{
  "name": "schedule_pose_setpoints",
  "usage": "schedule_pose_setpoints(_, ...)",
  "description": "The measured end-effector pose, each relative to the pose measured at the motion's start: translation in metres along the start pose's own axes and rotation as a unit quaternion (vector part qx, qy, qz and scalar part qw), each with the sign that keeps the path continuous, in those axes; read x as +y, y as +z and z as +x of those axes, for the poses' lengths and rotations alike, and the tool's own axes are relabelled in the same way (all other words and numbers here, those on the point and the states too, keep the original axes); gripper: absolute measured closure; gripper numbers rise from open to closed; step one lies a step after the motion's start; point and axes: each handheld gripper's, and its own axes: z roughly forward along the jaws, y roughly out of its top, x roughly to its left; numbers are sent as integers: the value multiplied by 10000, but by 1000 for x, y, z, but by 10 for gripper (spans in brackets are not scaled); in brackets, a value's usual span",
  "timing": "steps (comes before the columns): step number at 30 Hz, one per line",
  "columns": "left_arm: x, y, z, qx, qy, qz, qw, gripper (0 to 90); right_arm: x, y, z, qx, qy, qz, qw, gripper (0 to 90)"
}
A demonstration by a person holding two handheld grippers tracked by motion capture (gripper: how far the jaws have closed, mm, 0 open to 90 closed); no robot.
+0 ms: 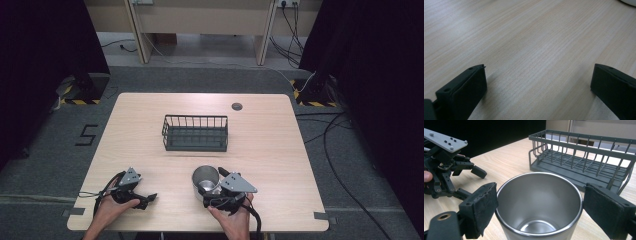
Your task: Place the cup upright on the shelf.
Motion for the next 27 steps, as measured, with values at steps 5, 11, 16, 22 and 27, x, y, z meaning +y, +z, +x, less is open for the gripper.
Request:
schedule_pose_setpoints(5, 0, 0, 0, -4, 4, -1, 10000, 0, -2, -2, 3, 20, -106, 33, 9999, 84)
schedule_pose_setpoints(11, 0, 0, 0, -4, 6, 1, 10000, 0, -4, 7, 3, -30, -92, 100, 9999, 65)
schedule_pose_setpoints(16, 0, 0, 0, -5, 3, -1, 10000, 0, -4, 14, 3, -26, 2, 152, 9999, 50)
schedule_pose_setpoints(22, 0, 0, 0, -4, 2, -2, 10000, 0, 1, 19, 5, -125, 37, 299, 9995, 38)
schedule_pose_setpoints(27, 0, 0, 0, -4, 5, 1, 10000, 0, 4, 25, 8, -184, 10, 393, 9991, 27)
